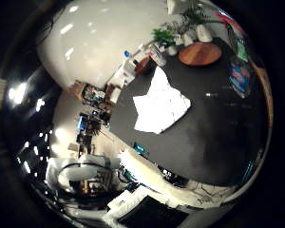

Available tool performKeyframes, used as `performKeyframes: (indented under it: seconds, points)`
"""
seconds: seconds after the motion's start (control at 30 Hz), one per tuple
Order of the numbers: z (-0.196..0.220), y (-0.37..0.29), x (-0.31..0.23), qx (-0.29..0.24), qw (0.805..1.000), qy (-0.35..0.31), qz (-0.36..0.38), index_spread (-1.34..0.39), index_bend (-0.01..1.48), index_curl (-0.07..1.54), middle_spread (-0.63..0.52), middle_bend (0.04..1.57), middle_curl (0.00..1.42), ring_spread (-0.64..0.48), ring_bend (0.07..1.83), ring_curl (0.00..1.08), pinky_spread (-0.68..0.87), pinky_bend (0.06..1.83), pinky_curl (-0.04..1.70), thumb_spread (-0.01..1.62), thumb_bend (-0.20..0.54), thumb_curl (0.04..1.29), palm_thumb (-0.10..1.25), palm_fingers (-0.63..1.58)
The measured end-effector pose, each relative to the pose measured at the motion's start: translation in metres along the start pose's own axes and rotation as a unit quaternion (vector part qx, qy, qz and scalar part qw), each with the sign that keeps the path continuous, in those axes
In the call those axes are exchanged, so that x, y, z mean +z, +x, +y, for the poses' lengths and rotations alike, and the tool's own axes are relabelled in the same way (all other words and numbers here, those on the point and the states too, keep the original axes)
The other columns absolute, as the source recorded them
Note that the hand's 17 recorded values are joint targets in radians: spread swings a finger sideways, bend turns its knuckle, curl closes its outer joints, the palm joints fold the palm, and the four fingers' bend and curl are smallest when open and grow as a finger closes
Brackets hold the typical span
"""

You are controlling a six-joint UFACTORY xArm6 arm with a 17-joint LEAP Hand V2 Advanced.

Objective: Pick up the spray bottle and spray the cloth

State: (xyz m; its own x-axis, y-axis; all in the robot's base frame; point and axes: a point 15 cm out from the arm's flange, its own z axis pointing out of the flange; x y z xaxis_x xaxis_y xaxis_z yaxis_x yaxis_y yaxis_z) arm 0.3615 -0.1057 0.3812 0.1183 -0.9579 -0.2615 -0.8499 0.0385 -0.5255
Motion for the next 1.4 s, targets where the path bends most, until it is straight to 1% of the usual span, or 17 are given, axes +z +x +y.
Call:
performKeyframes:
  seconds: [0.2, 0.33, 0.57, 0.77, 0.97, 1.17, 1.4]
  points:
    - [-0.007, 0.020, -0.005, 0.014, 1.000, -0.003, -0.002, -0.37, 0.18, 0.33, 0.02, 0.18, 0.30, 0.16, 0.21, 0.24, 0.39, 0.24, 0.32, 1.14, -0.020, 0.24, 0.36, 0.25]
    - [-0.006, 0.048, -0.009, 0.032, 0.999, -0.005, 0.006, -0.36, 0.18, 0.33, 0.03, 0.18, 0.30, 0.16, 0.21, 0.24, 0.39, 0.25, 0.32, 1.14, -0.020, 0.24, 0.36, 0.24]
    - [-0.018, 0.088, -0.017, 0.053, 0.999, -0.014, 0.001, -0.34, 0.17, 0.31, 0.05, 0.19, 0.30, 0.16, 0.22, 0.25, 0.40, 0.27, 0.32, 1.14, -0.020, 0.24, 0.37, 0.21]
    - [-0.024, 0.123, -0.024, 0.084, 0.996, -0.027, -0.025, -0.32, 0.15, 0.29, 0.07, 0.19, 0.31, 0.17, 0.22, 0.26, 0.39, 0.29, 0.32, 1.14, -0.024, 0.23, 0.35, 0.15]
    - [-0.039, 0.140, -0.022, 0.086, 0.993, -0.049, -0.064, -0.28, 0.15, 0.27, 0.12, 0.19, 0.32, 0.17, 0.22, 0.26, 0.36, 0.31, 0.33, 1.11, -0.028, 0.22, 0.26, 0.03]
    - [-0.052, 0.167, -0.019, 0.094, 0.989, -0.054, -0.097, -0.23, 0.15, 0.26, 0.18, 0.16, 0.27, 0.18, 0.21, 0.26, 0.31, 0.34, 0.34, 1.08, -0.023, 0.24, 0.23, -0.08]
    - [-0.067, 0.189, -0.015, 0.108, 0.983, -0.026, -0.144, -0.16, 0.15, 0.24, 0.20, 0.17, 0.24, 0.16, 0.19, 0.25, 0.26, 0.31, 0.33, 1.08, -0.019, 0.25, 0.25, -0.07]
